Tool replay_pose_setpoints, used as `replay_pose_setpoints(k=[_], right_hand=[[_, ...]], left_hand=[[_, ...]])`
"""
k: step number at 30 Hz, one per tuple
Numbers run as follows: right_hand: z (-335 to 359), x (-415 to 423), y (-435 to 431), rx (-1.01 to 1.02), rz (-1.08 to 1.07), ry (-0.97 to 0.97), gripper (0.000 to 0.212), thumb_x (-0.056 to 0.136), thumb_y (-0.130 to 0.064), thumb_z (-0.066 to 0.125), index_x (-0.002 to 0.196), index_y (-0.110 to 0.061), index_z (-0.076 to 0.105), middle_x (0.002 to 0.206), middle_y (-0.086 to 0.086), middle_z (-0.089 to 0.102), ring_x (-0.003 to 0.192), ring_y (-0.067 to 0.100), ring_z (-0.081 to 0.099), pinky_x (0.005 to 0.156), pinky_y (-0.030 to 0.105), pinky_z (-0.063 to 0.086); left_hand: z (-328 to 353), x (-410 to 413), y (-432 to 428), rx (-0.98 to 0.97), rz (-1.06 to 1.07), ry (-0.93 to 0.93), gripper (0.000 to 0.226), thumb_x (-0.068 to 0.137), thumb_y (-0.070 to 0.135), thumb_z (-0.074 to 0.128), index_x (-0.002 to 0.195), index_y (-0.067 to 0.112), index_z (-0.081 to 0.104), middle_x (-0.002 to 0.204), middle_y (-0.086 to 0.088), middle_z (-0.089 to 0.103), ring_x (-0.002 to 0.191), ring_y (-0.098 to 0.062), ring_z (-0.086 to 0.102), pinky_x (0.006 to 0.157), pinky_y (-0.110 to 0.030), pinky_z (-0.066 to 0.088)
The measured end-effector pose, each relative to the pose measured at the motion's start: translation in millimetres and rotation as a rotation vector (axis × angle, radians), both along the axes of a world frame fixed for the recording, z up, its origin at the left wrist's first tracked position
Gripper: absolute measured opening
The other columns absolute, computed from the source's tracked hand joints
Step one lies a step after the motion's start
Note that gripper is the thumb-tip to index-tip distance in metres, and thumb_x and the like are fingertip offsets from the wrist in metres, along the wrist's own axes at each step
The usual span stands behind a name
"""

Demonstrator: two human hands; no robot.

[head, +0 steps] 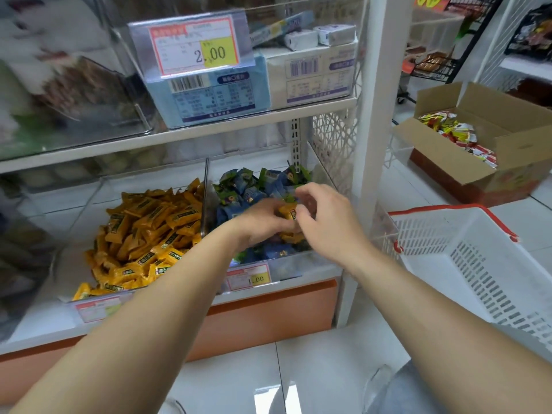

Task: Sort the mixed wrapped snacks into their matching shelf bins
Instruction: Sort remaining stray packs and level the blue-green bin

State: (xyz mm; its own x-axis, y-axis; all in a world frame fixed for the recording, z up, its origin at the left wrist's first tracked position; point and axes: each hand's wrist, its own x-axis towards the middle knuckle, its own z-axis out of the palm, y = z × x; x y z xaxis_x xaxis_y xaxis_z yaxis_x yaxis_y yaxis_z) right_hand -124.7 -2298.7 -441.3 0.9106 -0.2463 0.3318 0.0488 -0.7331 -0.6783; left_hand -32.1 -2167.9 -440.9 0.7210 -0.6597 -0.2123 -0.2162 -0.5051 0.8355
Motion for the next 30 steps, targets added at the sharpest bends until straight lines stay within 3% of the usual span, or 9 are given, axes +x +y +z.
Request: replay_pose_setpoints(k=[3, 6, 8, 11, 14, 17, 20, 23, 30], right_hand=[[9, 17, 20, 0.067, -0.007, 0.013, 0.038, 0.096, -0.024, 0.05, 0.134, -0.022, 0.056, 0.131, 0.004, 0.057, 0.12, 0.022, 0.053, 0.096, 0.029, 0.04], [20, 34, 48, 0.218, 0.1, 0.038, 0.038, 0.098, -0.029, 0.051, 0.135, -0.026, 0.056, 0.134, 0.001, 0.06, 0.123, 0.019, 0.054, 0.097, 0.027, 0.041], [26, 45, 71, 0.295, 0.238, 0.06, 0.036, 0.099, -0.029, 0.051, 0.134, -0.029, 0.059, 0.132, -0.005, 0.063, 0.121, 0.013, 0.056, 0.093, 0.02, 0.04], [28, 59, 102, 0.169, 0.362, 0.063, 0.04, 0.097, -0.032, 0.055, 0.138, -0.028, 0.056, 0.136, -0.007, 0.06, 0.124, 0.008, 0.052, 0.091, 0.013, 0.035], [26, 72, 125, 0.138, 0.423, 0.07, 0.046, 0.095, -0.038, 0.06, 0.139, -0.026, 0.055, 0.139, -0.008, 0.058, 0.126, 0.006, 0.05, 0.094, 0.01, 0.036], [22, 84, 138, 0.162, 0.391, 0.044, 0.044, 0.091, -0.043, 0.065, 0.132, -0.027, 0.061, 0.124, -0.01, 0.066, 0.114, 0.007, 0.059, 0.097, 0.024, 0.047], [18, 91, 141, 0.11, 0.335, 0.001, 0.035, 0.088, -0.048, 0.064, 0.119, -0.032, 0.066, 0.109, -0.014, 0.069, 0.101, 0.007, 0.063, 0.084, 0.025, 0.052], [16, 97, 138, 0.106, 0.339, 0.001, 0.03, 0.086, -0.055, 0.058, 0.109, -0.037, 0.066, 0.099, -0.017, 0.069, 0.092, 0.004, 0.063, 0.08, 0.034, 0.056], [10, 109, 130, -0.074, 0.492, 0.055, 0.04, 0.095, -0.038, 0.058, 0.134, -0.041, 0.054, 0.127, -0.005, 0.059, 0.118, 0.016, 0.053, 0.097, 0.031, 0.045]], left_hand=[[9, 2, 28, -0.272, 0.244, 0.057, 0.015, 0.086, 0.022, 0.075, 0.098, 0.015, 0.068, 0.086, -0.004, 0.074, 0.082, -0.019, 0.073, 0.067, -0.033, 0.059], [21, 1, 65, -0.531, 0.398, 0.122, 0.023, 0.086, 0.019, 0.076, 0.105, 0.012, 0.067, 0.094, -0.007, 0.076, 0.086, -0.021, 0.074, 0.069, -0.032, 0.06], [26, 2, 91, -0.6, 0.459, 0.069, 0.025, 0.088, 0.018, 0.074, 0.11, 0.008, 0.066, 0.098, -0.01, 0.076, 0.092, -0.026, 0.074, 0.072, -0.034, 0.06], [24, 3, 125, -0.642, 0.628, 0.005, 0.033, 0.088, 0.018, 0.075, 0.118, 0.013, 0.061, 0.099, -0.005, 0.075, 0.092, -0.021, 0.074, 0.069, -0.033, 0.06], [21, 5, 151, -0.627, 0.793, -0.028, 0.037, 0.086, 0.023, 0.077, 0.119, 0.023, 0.061, 0.095, -0.001, 0.071, 0.062, -0.007, 0.069, 0.057, -0.027, 0.057], [20, 7, 166, -0.669, 0.762, 0.063, 0.034, 0.087, 0.027, 0.075, 0.119, 0.023, 0.062, 0.072, 0.002, 0.067, 0.051, -0.005, 0.058, 0.058, -0.026, 0.054], [20, 9, 177, -0.719, 0.663, 0.152, 0.037, 0.083, 0.025, 0.079, 0.116, 0.027, 0.064, 0.102, -0.006, 0.075, 0.089, -0.022, 0.074, 0.071, -0.028, 0.057], [18, 13, 182, -0.746, 0.601, 0.162, 0.041, 0.082, 0.015, 0.078, 0.118, 0.025, 0.063, 0.113, -0.01, 0.073, 0.102, -0.026, 0.072, 0.079, -0.028, 0.057], [11, 25, 184, -0.605, 0.67, -0.102, 0.026, 0.084, 0.02, 0.079, 0.103, 0.023, 0.062, 0.09, 0.004, 0.075, 0.083, -0.017, 0.074, 0.066, -0.024, 0.058]])
